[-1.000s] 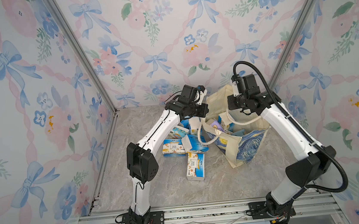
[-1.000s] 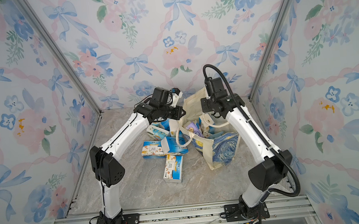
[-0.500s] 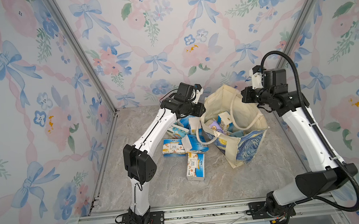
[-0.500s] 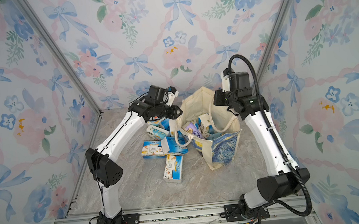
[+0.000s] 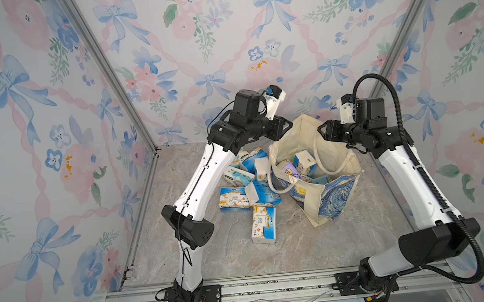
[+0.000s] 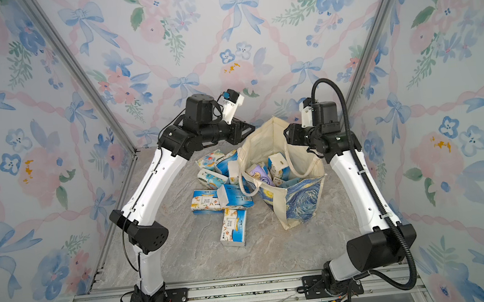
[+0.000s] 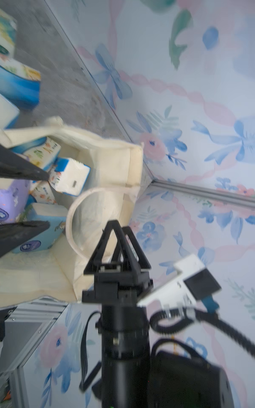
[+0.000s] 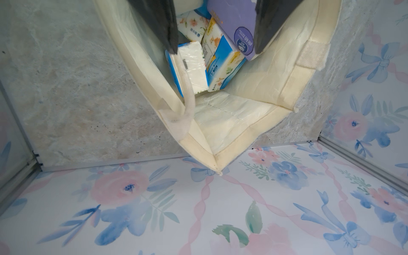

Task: Put tissues into the canvas bag
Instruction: Adjust the canvas bag at the center of the board.

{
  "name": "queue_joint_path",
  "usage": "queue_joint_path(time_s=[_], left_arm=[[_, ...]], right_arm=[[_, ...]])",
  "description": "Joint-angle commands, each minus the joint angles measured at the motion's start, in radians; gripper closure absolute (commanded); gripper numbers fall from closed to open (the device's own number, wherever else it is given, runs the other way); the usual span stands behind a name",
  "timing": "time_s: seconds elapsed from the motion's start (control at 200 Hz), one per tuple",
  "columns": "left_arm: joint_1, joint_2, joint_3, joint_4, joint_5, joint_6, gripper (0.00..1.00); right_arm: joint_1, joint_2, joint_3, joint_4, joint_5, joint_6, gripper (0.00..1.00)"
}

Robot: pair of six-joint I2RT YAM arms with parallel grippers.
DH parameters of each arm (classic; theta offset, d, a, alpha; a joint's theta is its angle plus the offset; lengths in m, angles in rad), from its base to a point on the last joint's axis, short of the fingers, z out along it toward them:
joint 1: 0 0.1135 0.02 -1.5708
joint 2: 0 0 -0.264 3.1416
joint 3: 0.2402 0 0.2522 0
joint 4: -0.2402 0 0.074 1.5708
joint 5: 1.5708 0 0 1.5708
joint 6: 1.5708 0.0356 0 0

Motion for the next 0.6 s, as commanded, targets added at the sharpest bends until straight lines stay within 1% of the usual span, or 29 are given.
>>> queue_joint_path(time_s=[0.0, 0.105, 0.13, 0.165, 0.215, 0.33, 0.395, 0.505, 0.595], left_arm=[[-0.038, 0.109, 0.044, -0.024, 0.094, -0.027, 0.69], [-0.035, 0.155, 0.027, -0.025, 0.057, -0.053, 0.69], [-0.036, 0.168, 0.027, -0.024, 0.054, -0.055, 0.68], [-0.037, 0.185, 0.031, -0.025, 0.045, -0.057, 0.64], [-0.041, 0.212, 0.043, -0.024, 0.006, -0.054, 0.59], [-0.047, 0.274, 0.086, -0.014, -0.075, -0.043, 0.56], [-0.048, 0.306, 0.101, 0.012, -0.077, -0.039, 0.54], [-0.047, 0.344, 0.102, 0.07, -0.067, -0.048, 0.49], [-0.049, 0.368, 0.102, 0.117, -0.053, -0.055, 0.47]], right_arm=[[-0.057, -0.073, -0.027, 0.01, 0.013, 0.02, 0.47], [-0.1, -0.131, -0.081, -0.019, 0.024, 0.004, 0.46], [-0.108, -0.149, -0.1, -0.015, 0.024, 0.004, 0.46], [-0.121, -0.171, -0.126, -0.007, 0.023, 0.008, 0.45], [-0.137, -0.201, -0.157, 0.004, 0.02, 0.013, 0.45], [-0.163, -0.245, -0.205, 0.022, 0.005, 0.025, 0.45], [-0.17, -0.256, -0.222, 0.02, 0.0, 0.024, 0.45], [-0.182, -0.265, -0.255, 0.031, -0.006, 0.027, 0.45], [-0.192, -0.248, -0.264, 0.033, -0.021, 0.024, 0.45]])
